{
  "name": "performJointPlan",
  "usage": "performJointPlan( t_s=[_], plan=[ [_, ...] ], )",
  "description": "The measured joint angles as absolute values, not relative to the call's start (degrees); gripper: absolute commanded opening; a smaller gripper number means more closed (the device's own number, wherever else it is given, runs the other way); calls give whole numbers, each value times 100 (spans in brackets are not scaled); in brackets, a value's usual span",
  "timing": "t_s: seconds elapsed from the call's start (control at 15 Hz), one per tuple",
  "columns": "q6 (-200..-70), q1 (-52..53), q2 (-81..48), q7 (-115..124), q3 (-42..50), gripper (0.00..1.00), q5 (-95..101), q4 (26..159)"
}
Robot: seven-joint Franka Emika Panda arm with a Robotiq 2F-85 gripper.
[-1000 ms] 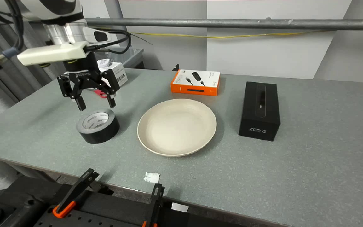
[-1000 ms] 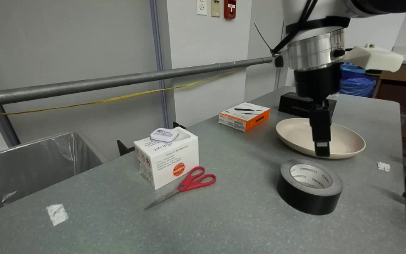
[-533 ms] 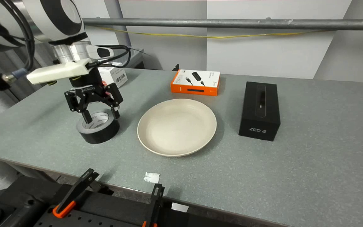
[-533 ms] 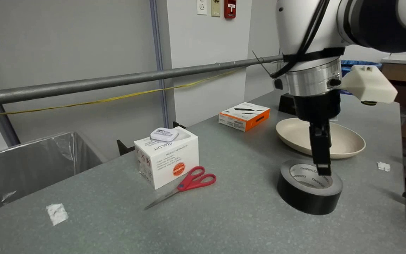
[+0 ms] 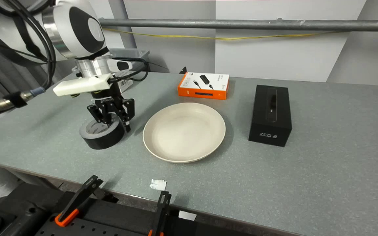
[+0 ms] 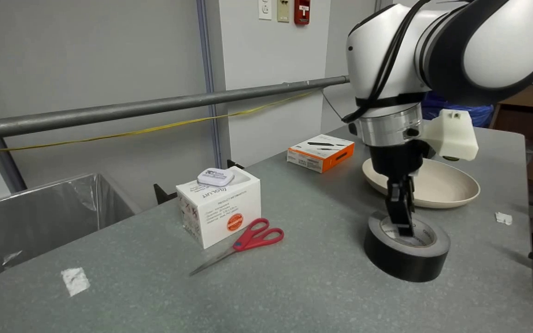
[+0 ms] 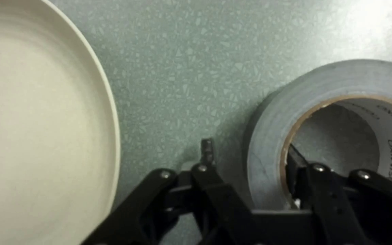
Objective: Put the black masking tape on the white plate
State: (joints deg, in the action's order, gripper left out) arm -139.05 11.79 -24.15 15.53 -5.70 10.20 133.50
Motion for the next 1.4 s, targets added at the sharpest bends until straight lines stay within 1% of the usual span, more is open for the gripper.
performJointPlan(
  t_s=[0.07,0.13,0.2,0.53,0.8,1.07,1.4],
  plan=[
    [-13924,1180,-2479,1551,-566,11,1004,13294],
    [-13924,1180,-2519,1548,-567,5,978,13258],
    [-13924,1179,-2531,1514,-565,7,935,13232],
    [-13921,1114,-2336,1189,-583,7,505,13192],
    [-13896,797,-1537,899,-524,7,180,13535],
    [-13874,270,-763,600,-172,7,53,14005],
    [-13887,-357,-842,349,389,7,-231,14114]
  ],
)
